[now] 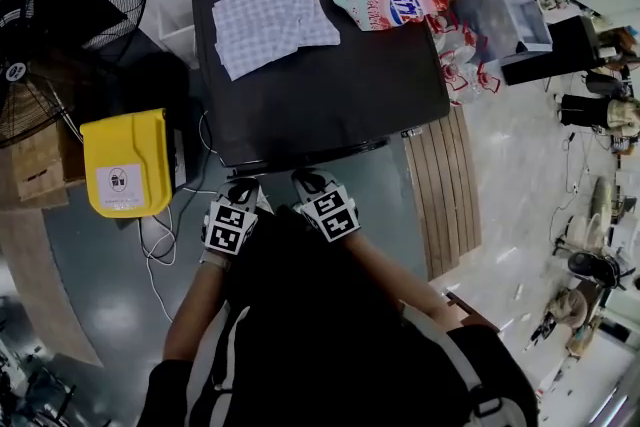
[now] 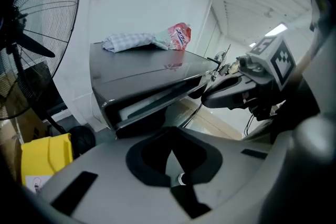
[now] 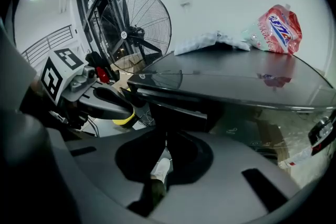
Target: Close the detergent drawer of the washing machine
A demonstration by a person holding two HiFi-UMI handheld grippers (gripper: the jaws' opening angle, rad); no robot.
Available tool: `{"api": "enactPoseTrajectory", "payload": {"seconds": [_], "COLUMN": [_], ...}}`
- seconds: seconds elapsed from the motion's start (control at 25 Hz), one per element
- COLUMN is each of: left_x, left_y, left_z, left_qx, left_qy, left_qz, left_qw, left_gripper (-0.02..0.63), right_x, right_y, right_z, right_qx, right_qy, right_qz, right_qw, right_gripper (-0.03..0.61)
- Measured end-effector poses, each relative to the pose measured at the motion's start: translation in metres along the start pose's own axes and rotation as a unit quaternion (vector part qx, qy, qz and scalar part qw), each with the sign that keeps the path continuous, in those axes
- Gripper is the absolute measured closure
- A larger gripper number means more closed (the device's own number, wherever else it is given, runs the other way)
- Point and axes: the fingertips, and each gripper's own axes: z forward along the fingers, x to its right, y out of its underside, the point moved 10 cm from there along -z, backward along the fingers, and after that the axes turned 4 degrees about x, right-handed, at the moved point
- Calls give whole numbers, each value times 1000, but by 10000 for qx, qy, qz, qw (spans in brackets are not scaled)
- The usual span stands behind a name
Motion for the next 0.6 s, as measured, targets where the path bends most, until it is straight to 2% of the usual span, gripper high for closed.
{"api": "enactPoseTrajectory", "payload": {"seconds": [0.24,0.6], "left_x": [-10,-17], "left_y": [-5,-9], "left_z": [3,14], "left_qx": [-77,-524], "left_qy": [121,557], "left_qz": [-24,283], "left_qw": [9999,9967], "left_gripper": [602,603], "right_x": [1,1], "right_y": [-8,-17], "right_z": [11,28], "right_qx": [-145,-528], "right_qy": [6,-235], "right_qz": [-81,23], "right_qw": [9999,9983], "right_gripper": [561,563]}}
